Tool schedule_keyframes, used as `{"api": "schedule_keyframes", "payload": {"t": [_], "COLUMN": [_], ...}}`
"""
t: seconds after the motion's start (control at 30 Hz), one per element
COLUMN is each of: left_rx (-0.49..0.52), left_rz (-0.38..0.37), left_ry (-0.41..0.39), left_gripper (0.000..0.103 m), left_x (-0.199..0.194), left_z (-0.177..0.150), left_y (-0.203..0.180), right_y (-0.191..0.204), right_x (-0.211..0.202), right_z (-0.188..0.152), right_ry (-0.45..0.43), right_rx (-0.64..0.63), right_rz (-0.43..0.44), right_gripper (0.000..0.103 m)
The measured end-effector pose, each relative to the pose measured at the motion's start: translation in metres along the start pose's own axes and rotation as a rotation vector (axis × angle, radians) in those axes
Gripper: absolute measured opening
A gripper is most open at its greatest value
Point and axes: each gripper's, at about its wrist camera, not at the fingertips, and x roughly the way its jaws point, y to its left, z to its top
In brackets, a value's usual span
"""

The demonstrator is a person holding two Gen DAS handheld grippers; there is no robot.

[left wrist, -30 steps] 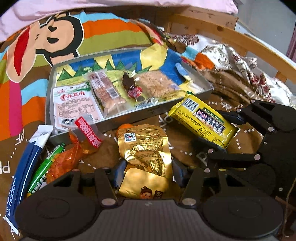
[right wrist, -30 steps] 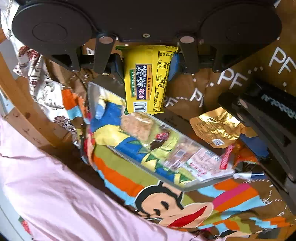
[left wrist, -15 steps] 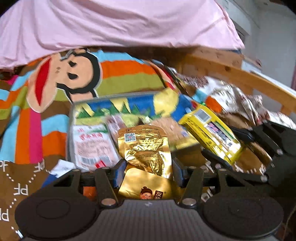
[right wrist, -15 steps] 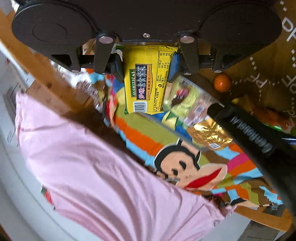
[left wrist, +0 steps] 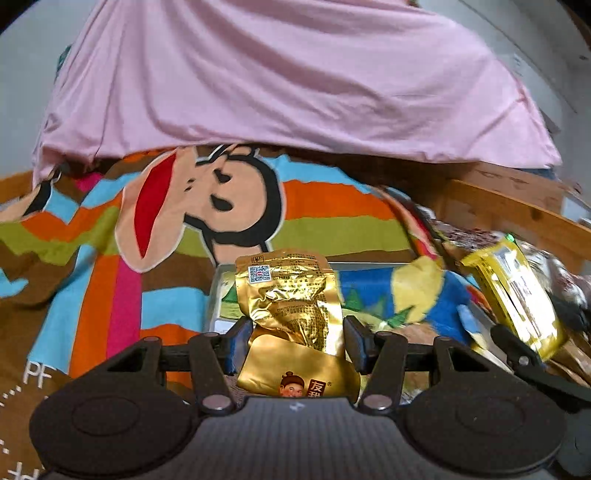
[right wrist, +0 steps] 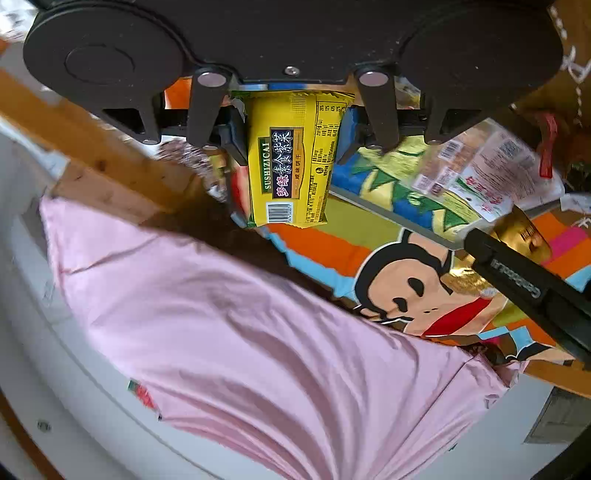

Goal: Organize snacks
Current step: 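Carry the gold packet and wafer bar over the tray with both tools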

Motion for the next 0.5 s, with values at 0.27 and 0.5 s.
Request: {"api": "schedule_keyframes", "payload": {"t": [0.27, 0.5], "left_rx": [-0.049, -0.015], "left_rz": [0.027, -0.006], "left_ry": [0.047, 0.148], "left_gripper": [0.058, 0.058], "left_x": [0.041, 0.064], "left_z": [-0.005, -0.013], "left_y": [0.018, 0.016], "right_y": [0.031, 0.045], "right_x": [0.044, 0.067], "right_z": [0.000, -0.007], "right_ry": [0.049, 0.184], "right_rx": [0.027, 0.029], "right_rz": [0.121, 0.195], "right_gripper": [0.051, 0.051]}}
